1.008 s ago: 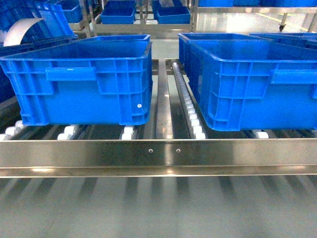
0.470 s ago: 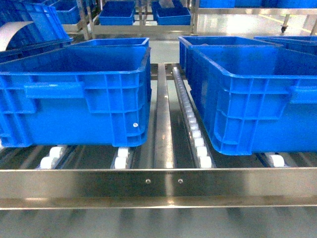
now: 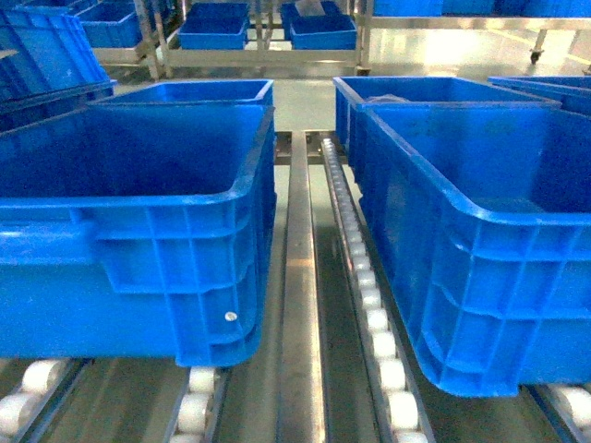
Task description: Sort blue parts and orange caps into right shelf containers
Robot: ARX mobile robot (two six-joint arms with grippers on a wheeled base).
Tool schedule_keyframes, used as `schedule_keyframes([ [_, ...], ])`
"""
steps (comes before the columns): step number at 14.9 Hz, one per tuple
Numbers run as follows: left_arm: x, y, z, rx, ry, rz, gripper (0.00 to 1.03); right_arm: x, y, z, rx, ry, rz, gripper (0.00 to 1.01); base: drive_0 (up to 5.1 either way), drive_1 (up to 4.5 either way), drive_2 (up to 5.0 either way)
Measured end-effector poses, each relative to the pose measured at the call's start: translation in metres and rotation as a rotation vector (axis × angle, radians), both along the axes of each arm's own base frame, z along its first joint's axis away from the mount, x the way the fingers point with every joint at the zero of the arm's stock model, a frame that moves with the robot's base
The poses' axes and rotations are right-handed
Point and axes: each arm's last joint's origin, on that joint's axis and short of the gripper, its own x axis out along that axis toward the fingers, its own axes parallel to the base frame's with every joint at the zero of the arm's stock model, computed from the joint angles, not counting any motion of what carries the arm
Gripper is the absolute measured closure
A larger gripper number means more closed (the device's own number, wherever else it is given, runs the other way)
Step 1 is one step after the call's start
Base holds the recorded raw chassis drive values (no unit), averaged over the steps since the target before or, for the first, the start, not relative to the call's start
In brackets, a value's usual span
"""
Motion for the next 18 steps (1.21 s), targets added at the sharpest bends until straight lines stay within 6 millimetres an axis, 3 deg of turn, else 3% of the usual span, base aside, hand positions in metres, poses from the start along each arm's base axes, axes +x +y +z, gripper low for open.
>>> schedule_keyframes([
  [18,0.0000,0.0000,-0.0001,0.000,0.001,0.000,0.61,0.0000,0.0000,-0.0001,0.000,0.000,0.000,0.57,0.0,0.00,0.0],
])
